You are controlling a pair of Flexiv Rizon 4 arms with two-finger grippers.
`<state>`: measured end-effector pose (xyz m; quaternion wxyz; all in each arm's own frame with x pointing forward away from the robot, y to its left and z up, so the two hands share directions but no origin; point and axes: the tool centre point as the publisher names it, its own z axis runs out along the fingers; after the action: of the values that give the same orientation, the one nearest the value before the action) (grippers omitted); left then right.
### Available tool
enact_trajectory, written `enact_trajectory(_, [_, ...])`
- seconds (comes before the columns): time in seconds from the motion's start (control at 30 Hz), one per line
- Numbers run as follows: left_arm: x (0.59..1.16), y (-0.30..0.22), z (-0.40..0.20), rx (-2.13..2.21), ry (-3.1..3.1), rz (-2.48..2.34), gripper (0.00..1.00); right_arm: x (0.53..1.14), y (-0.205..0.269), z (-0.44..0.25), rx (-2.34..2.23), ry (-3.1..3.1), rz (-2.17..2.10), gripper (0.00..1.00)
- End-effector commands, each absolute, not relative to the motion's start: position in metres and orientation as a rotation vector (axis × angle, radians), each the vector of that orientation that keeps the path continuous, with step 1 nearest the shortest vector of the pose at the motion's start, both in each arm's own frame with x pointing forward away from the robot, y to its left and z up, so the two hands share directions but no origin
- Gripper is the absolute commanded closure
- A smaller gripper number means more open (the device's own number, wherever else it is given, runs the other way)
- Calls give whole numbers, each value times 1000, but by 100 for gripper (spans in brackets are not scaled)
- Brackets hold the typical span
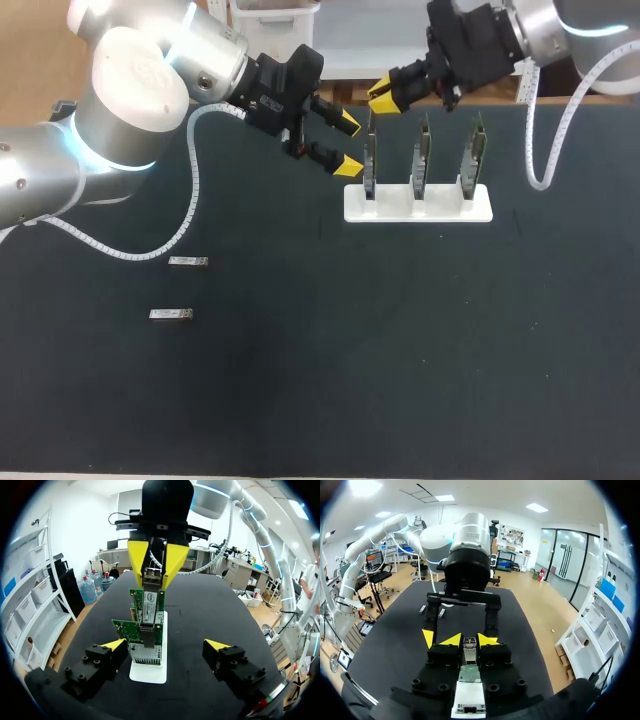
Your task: Pick up the optical module with the left hand, and insert it into the network port with the right hand.
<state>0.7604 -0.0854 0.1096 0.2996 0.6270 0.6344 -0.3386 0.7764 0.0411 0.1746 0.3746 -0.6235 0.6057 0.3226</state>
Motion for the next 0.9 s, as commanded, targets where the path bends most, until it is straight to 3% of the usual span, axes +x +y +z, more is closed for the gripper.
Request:
enact_trajectory(0.03, [764,-86,110,1673,1685,-903,0,776,43,174,-1597,1552,821,100])
enact_trajectory(0.9, [764,-86,110,1673,1685,-903,0,777,42,176,-1633,1532,781,100])
